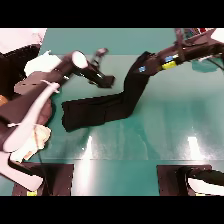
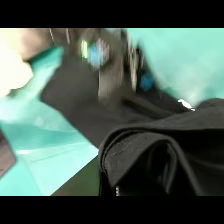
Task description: Fold the shirts.
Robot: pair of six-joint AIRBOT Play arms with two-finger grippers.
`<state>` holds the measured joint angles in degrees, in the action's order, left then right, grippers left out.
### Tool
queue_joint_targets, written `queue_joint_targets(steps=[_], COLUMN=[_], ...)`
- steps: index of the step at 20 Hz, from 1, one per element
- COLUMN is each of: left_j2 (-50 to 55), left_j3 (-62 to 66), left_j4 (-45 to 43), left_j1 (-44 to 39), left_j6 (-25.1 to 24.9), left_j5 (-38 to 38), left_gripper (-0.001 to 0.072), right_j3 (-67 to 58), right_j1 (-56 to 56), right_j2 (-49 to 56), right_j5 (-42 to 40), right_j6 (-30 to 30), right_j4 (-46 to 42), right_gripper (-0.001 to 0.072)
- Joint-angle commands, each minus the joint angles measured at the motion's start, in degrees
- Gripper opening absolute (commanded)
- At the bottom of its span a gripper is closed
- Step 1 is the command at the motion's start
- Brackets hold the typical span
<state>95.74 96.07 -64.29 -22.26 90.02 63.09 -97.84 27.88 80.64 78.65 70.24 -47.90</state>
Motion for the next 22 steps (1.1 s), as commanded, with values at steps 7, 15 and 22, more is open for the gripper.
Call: queue_joint_targets(steps=[7, 15, 22], left_j2=[-22.8, -25.3, -25.3], left_j3=[0.2, 0.2, 0.2], left_j4=[-10.1, -10.3, -6.7], left_j1=[22.3, 25.6, 25.6], left_j6=[0.0, -2.0, -2.0], left_j5=[6.1, 13.6, 11.9], left_gripper=[0.0024, 0.0024, 0.0024], right_j3=[-13.4, -2.9, 25.3], right_j1=[26.0, 13.9, -7.1], right_j2=[24.0, 20.6, 13.2], right_j5=[-14.4, -0.6, -10.2], right_j6=[-4.8, 0.5, 2.9], right_j4=[7.4, -3.3, 3.5], right_gripper=[0.0526, 0.0444, 0.0694])
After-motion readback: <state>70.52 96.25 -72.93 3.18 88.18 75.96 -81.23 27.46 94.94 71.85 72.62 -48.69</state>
